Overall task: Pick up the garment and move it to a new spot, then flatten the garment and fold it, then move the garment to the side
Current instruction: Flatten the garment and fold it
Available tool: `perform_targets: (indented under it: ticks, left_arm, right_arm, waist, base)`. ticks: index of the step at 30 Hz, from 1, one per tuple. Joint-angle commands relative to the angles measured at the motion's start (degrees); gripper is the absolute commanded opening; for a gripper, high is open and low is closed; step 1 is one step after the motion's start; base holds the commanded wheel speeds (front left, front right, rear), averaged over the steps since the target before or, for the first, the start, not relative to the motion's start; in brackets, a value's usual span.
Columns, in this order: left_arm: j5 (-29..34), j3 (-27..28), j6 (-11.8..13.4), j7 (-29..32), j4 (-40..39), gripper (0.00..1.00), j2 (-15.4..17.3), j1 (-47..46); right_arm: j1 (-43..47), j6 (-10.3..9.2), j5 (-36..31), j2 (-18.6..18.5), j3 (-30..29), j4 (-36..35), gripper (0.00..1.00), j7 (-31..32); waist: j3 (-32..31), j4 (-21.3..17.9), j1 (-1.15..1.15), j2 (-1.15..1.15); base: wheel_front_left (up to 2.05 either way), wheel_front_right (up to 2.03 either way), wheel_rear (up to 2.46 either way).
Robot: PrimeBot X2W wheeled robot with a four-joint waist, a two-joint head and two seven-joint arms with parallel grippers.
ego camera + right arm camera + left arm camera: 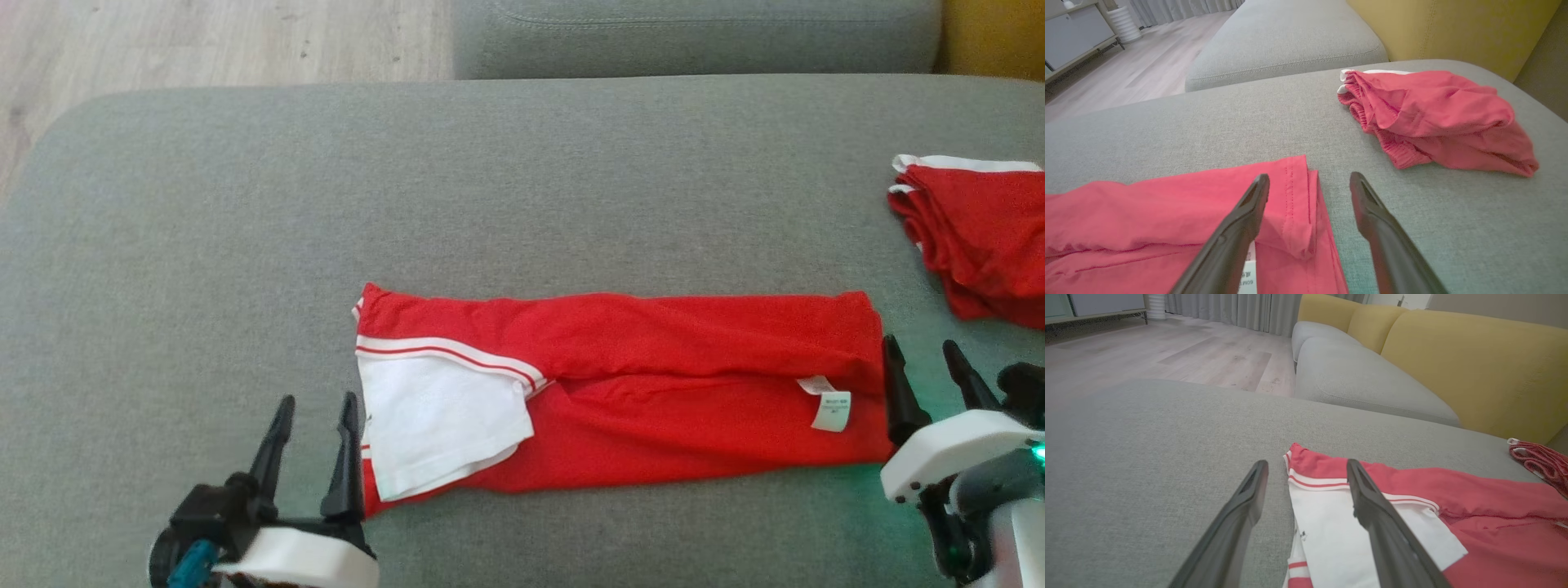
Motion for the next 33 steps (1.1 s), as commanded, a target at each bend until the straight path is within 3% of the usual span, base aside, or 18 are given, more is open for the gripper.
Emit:
perform_targets:
  ticks: [1, 16, 22, 23, 24, 27, 33]
  left_arm:
    - [0.7, 3.3, 0.9, -0.9, -2.3, 1.00, 0.8, -1.1]
    - [1.8, 5.0, 2.1, -1.2, -4.6, 1.00, 1.3, 0.0]
    - [2.0, 4.7, 2.4, -1.0, -5.1, 1.00, 1.4, 0.0]
    - [2.0, 4.6, 2.5, -0.9, -5.2, 1.00, 1.4, 0.1]
    - [2.0, 4.5, 2.6, -0.8, -5.4, 1.00, 1.4, 0.1]
    - [2.1, 4.4, 2.7, -0.7, -5.6, 1.00, 1.4, -0.1]
    - [2.1, 4.2, 2.6, -0.6, -5.4, 1.00, 1.4, -0.4]
  right_arm:
    - [-1.8, -0.04, -0.7, -0.8, 1.5, -1.2, 1.00, 0.4]
    - [-6.9, -0.04, -5.5, -0.3, -2.2, 13.5, 1.00, -2.4]
    - [-7.9, -0.04, -5.6, 0.9, -1.3, 18.6, 1.00, -0.5]
    - [-8.0, -0.04, -5.0, 1.1, -0.5, 18.9, 0.65, -0.1]
    - [-8.1, -0.04, -4.5, 1.2, 0.4, 19.1, 0.44, 0.2]
    - [-8.4, -0.04, -3.1, 1.5, 2.8, 19.0, 0.00, 0.7]
    - [-9.7, -0.04, -2.3, 0.6, 3.8, 16.4, 0.00, -0.4]
  waist:
    - [0.2, 0.7, 0.00, 0.00]
    - [1.9, 3.7, 0.00, 0.00]
    - [1.9, 3.4, 0.00, 0.00]
    - [1.9, 3.2, 0.00, 0.00]
    - [1.9, 3.0, 0.00, 0.00]
    - [1.9, 2.3, 0.00, 0.00]
    - [1.2, 0.5, 0.00, 0.00]
  base:
    - [0.00, 0.00, 0.00]
    - [0.00, 0.00, 0.00]
    - [0.00, 0.00, 0.00]
    - [0.00, 0.00, 0.00]
    - [0.00, 0.00, 0.00]
    - [0.00, 0.00, 0.00]
    - [0.00, 0.00, 0.00]
